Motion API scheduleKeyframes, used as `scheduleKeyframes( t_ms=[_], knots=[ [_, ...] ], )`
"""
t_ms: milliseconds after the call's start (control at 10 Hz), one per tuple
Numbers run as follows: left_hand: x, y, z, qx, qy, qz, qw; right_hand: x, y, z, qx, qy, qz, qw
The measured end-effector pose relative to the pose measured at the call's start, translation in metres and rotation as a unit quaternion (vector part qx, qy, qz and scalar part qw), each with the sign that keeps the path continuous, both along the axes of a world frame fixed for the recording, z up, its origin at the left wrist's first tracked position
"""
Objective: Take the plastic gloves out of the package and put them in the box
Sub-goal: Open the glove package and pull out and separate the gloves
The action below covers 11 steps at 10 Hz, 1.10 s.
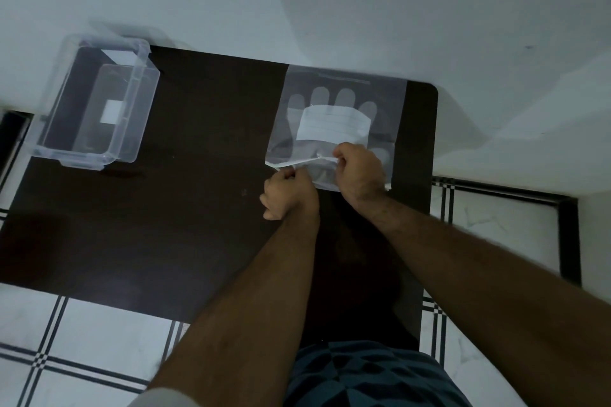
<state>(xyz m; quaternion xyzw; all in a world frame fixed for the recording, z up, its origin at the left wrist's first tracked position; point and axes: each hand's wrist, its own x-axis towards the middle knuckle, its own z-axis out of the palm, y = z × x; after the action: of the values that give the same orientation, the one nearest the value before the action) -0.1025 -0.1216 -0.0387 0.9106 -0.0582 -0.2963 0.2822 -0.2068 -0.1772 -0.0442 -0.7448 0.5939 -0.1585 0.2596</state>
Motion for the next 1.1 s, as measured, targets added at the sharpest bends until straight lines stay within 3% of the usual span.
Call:
scheduleKeyframes(
  t_ms=[200, 400, 600, 700, 800, 1100],
  knots=[
    [0.000, -0.004, -0.031, -0.110, 0.136, 0.164, 0.971, 0.002, -0.003, 0.000, 0.011, 0.003, 0.005, 1.000],
    [0.002, -0.012, 0.012, -0.159, 0.226, 0.207, 0.938, 0.001, -0.005, 0.000, 0.015, -0.002, 0.004, 1.000],
    [0.008, -0.010, 0.034, -0.127, 0.240, 0.185, 0.944, 0.000, -0.010, 0.001, 0.048, 0.020, 0.087, 0.995],
    [0.009, -0.007, 0.034, -0.139, 0.226, 0.224, 0.938, 0.003, -0.015, -0.001, 0.041, 0.127, 0.161, 0.978],
    [0.006, -0.003, 0.039, -0.153, 0.221, 0.241, 0.932, 0.006, -0.022, -0.005, 0.072, 0.189, 0.181, 0.963],
    [0.008, 0.035, 0.046, -0.146, 0.233, 0.274, 0.922, 0.008, -0.039, -0.011, 0.122, 0.252, 0.171, 0.945]
  ],
)
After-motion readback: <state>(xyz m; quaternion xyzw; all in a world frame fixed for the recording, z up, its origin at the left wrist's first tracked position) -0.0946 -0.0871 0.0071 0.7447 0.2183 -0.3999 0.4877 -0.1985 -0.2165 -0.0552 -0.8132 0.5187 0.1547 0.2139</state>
